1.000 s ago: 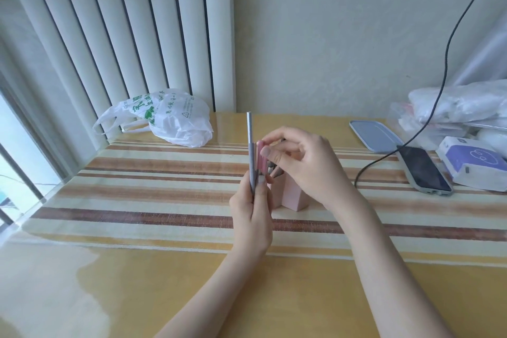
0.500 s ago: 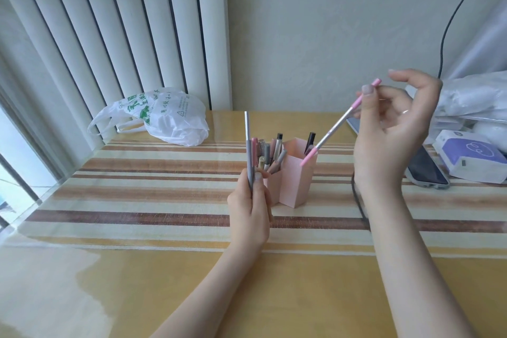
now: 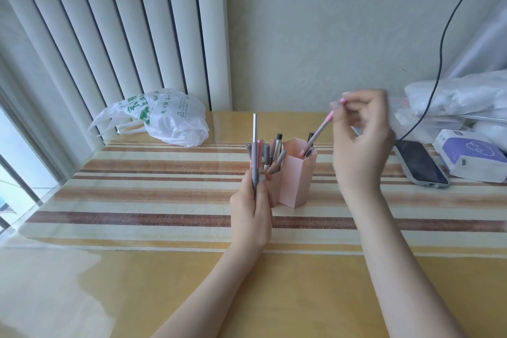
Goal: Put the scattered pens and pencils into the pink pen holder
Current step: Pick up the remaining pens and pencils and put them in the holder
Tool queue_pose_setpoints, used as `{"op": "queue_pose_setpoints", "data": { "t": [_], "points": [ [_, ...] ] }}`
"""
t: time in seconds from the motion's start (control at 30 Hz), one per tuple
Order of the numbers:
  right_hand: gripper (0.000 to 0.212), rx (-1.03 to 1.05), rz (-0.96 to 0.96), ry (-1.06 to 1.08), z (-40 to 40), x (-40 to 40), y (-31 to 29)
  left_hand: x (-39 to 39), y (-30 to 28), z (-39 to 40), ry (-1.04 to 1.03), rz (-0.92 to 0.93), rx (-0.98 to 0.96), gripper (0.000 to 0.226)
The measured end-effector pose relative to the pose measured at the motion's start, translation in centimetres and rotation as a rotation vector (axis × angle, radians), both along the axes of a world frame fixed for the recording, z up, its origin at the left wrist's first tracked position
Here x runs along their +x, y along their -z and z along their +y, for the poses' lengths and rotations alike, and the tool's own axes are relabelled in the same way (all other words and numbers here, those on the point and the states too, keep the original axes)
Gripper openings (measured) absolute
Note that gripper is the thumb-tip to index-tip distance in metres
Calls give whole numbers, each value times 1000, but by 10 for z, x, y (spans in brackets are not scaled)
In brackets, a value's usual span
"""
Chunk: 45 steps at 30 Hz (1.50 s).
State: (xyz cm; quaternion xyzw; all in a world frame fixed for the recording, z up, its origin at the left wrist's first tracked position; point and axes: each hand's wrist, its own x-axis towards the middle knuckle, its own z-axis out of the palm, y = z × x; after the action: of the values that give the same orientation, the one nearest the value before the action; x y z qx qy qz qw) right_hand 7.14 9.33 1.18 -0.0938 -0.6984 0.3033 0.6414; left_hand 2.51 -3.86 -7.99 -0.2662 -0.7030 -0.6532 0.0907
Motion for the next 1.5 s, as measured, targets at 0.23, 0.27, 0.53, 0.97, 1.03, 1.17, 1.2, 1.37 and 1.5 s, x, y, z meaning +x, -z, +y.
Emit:
{"op": "queue_pose_setpoints", "data": {
  "t": [0.23,0.27,0.53,0.97,1.03,1.17,1.2,1.37,1.5],
  "points": [
    [10,109,-477,-137,0,-16,26,-1,-1,1,-22,2,-2,25],
    [16,113,-461,-113,-2,-16,25,-1,-1,0,-18,-1,2,23],
    [21,219,-430,-234,-18,-8,1,10,-2,5,58,-66,107,25],
    [4,-171,-159,-429,-16,-2,-12,5,-1,4,56,-63,67,25],
    [5,-195,48,-292,-7,4,-17,2,2,4,35,-79,44,26],
    [11,-159,288,-42,0,13,-22,0,4,4,18,-55,30,26],
    [14,-139,305,-8,0,13,-21,1,3,4,22,-39,26,29],
    [14,-50,104,43,0,2,-7,4,0,4,30,21,-19,41],
    [18,19,-174,-33,-4,-8,9,3,0,4,13,10,-35,35]
  ]
}}
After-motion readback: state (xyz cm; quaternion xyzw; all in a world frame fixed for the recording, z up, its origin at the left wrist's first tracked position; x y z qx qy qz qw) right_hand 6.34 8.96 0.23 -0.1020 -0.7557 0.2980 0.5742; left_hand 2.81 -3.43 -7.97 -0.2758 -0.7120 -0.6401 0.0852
